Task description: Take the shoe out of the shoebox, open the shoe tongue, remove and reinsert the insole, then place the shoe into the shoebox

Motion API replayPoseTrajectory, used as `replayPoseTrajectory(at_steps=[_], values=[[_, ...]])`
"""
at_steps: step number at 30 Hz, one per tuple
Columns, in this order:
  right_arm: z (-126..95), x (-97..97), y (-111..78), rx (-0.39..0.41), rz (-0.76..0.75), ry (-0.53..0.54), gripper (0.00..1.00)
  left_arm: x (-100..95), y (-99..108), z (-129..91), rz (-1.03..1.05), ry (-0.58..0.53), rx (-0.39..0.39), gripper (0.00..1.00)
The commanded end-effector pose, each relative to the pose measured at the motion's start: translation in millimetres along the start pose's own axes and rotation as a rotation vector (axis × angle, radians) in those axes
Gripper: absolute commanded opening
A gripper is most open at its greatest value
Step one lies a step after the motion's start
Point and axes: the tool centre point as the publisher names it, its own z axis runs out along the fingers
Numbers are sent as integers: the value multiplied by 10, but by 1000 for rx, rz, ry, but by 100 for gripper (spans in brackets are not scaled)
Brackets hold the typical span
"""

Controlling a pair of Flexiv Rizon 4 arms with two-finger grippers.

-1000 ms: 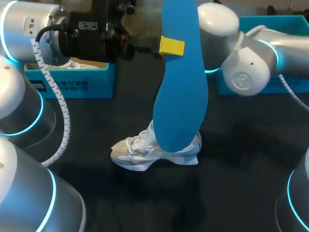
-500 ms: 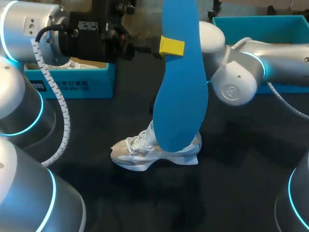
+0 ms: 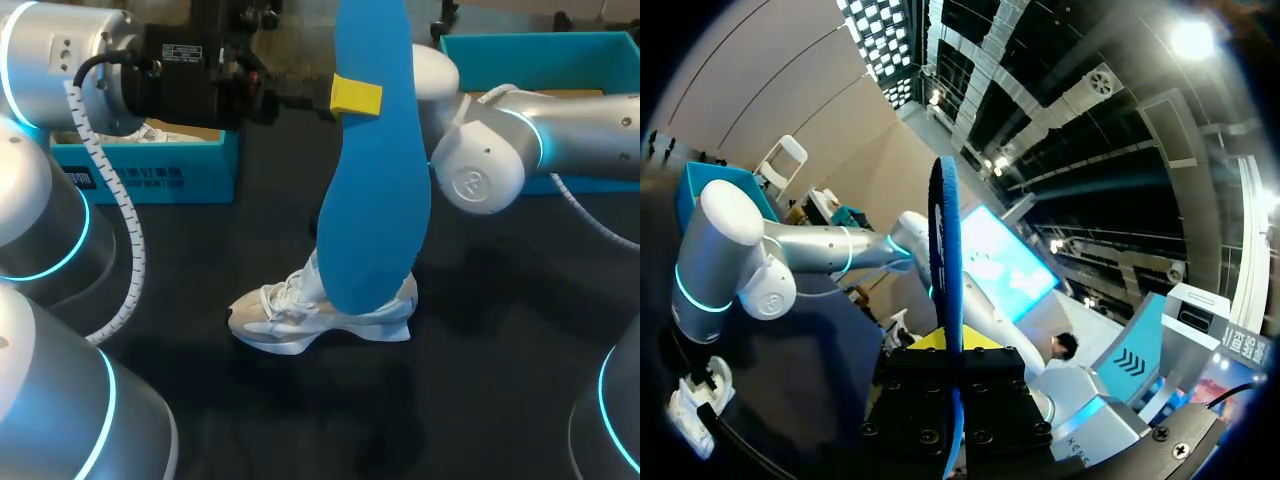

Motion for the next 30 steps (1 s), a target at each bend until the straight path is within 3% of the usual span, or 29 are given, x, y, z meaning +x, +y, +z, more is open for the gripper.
replayPoseTrajectory(at_steps=[1,2,3,11,21,25,27,30], values=[[-33,7,-49,-53,41,21,0,-8,-9,11,0,0,-2,0],[-59,17,-41,-50,55,39,0,-8,-9,11,0,0,-2,0],[-100,35,-19,2,72,67,0,-8,-9,11,0,0,-2,0],[-317,205,56,-30,241,105,0,-8,-9,11,0,0,-2,0],[-335,257,145,-196,508,9,0,-8,-9,11,0,0,-2,0],[-332,298,157,-223,619,-18,0,-8,-9,11,0,0,-2,0],[-319,355,159,-291,726,-43,0,-8,-9,11,0,0,-2,0],[-333,407,140,-309,818,-56,0,-8,-9,11,0,0,-2,0]])
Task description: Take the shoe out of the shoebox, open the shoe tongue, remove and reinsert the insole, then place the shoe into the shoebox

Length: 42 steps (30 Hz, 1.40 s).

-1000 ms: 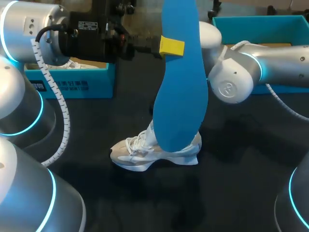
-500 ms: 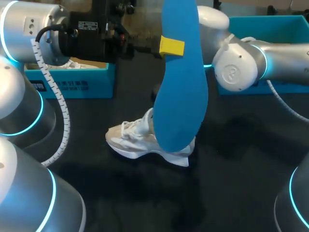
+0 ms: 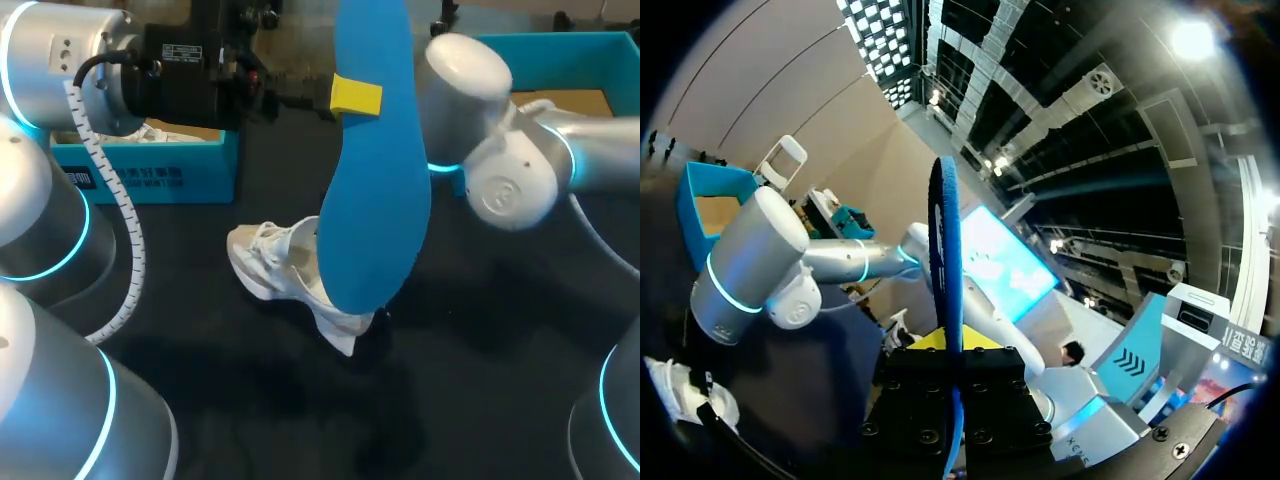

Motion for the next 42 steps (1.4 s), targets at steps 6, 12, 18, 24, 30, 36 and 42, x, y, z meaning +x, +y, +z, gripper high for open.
replayPoseTrajectory(at_steps=[6,12,18,24,30,36,42], values=[[-132,38,-217,-179,211,-62,0,-8,-9,11,0,0,-2,0],[-185,-10,-209,-194,187,-98,0,-8,-9,11,0,0,-2,0],[-185,-10,-209,-194,187,-98,0,-8,-9,11,0,0,-2,0],[-201,-49,-245,-225,295,-97,0,-8,-9,11,0,0,-2,0],[-175,-108,-333,-305,503,-123,0,-8,-9,11,0,0,-2,0],[-147,-221,-368,-314,629,-123,0,-8,-9,11,0,0,-2,0],[-21,-283,-378,-283,662,-98,0,-8,-9,11,0,0,-2,0]])
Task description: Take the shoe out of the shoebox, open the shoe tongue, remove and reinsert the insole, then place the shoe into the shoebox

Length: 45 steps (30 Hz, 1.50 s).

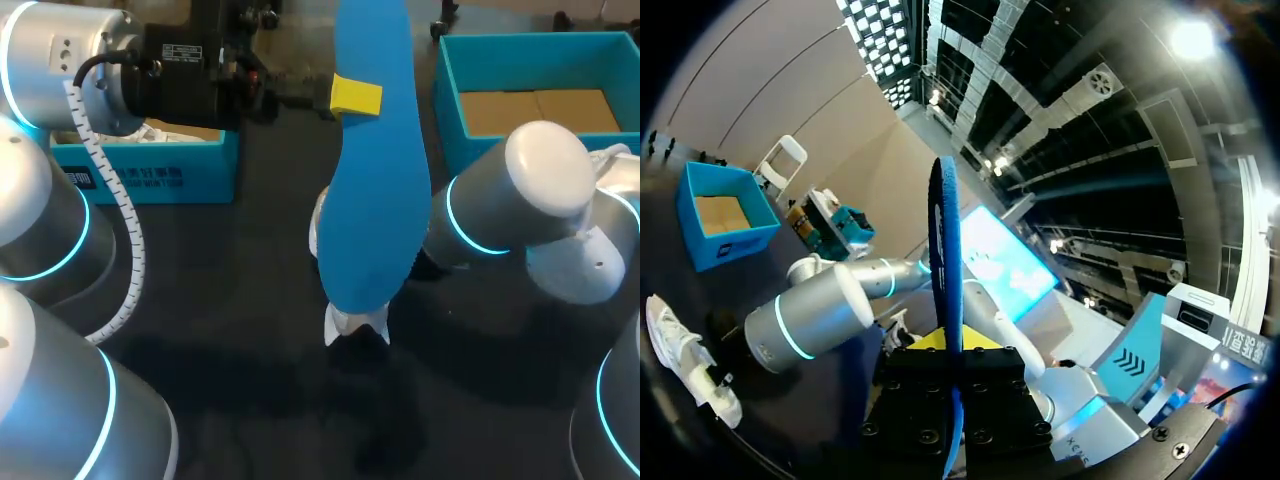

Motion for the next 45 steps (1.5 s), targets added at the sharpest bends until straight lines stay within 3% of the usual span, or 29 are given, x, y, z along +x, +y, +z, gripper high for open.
replayPoseTrajectory(at_steps=[1,8,27,28,29,30,34,37,45], values=[[117,-37,-17,9,9,12,0,-8,-9,11,0,0,-2,0],[280,-113,-57,19,-6,17,0,-8,-9,11,0,0,-2,0],[344,-213,-90,38,6,-11,0,-8,-9,11,0,0,-2,0],[341,-211,-85,35,5,-3,6,-8,-9,11,0,0,-2,0],[338,-203,-80,36,7,0,47,-8,-9,11,0,0,-2,0],[334,-197,-80,35,15,-1,100,-8,-9,11,0,0,-2,0],[195,-92,-115,26,36,57,100,-8,-9,11,0,0,-2,0],[123,2,-163,116,6,135,100,-8,-9,11,0,0,-2,0],[-197,26,-164,112,-1,279,100,-8,-9,11,0,0,-2,0]])
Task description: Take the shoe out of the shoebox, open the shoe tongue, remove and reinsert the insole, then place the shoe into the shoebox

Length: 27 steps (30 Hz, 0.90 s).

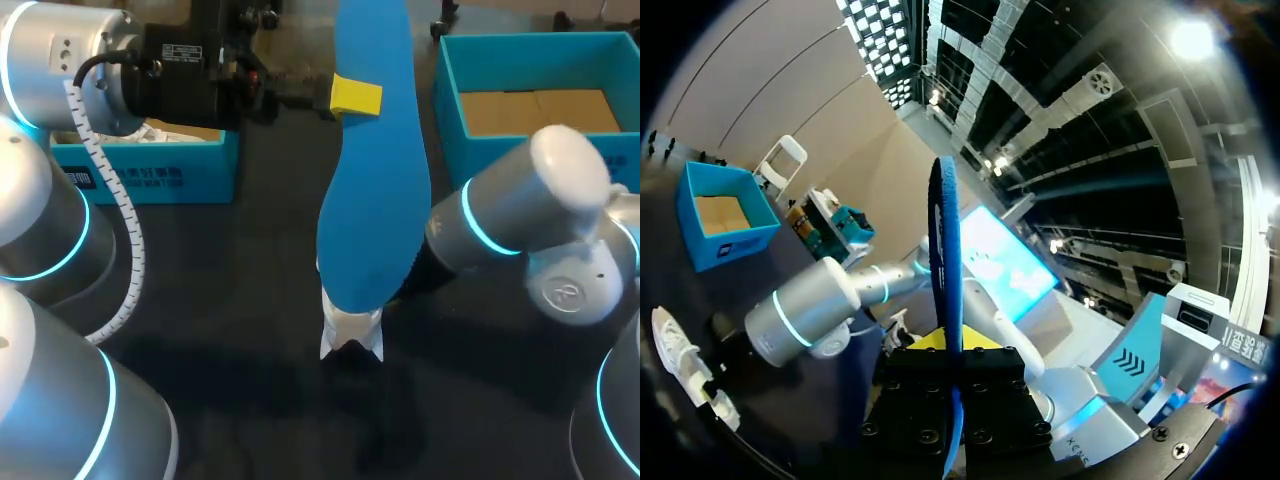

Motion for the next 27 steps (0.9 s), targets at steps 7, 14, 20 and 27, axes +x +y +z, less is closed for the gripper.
replayPoseTrajectory(at_steps=[7,14,20,27], values=[[-455,-69,11,-31,-45,205,100,-7,-8,12,0,0,-2,0],[-550,-6,41,-69,-93,253,100,-7,-8,12,0,0,-2,0],[-550,-6,41,-69,-93,253,100,-7,-8,12,0,0,-2,0],[-564,94,101,-91,-66,340,100,-7,-8,12,0,0,-2,0]])
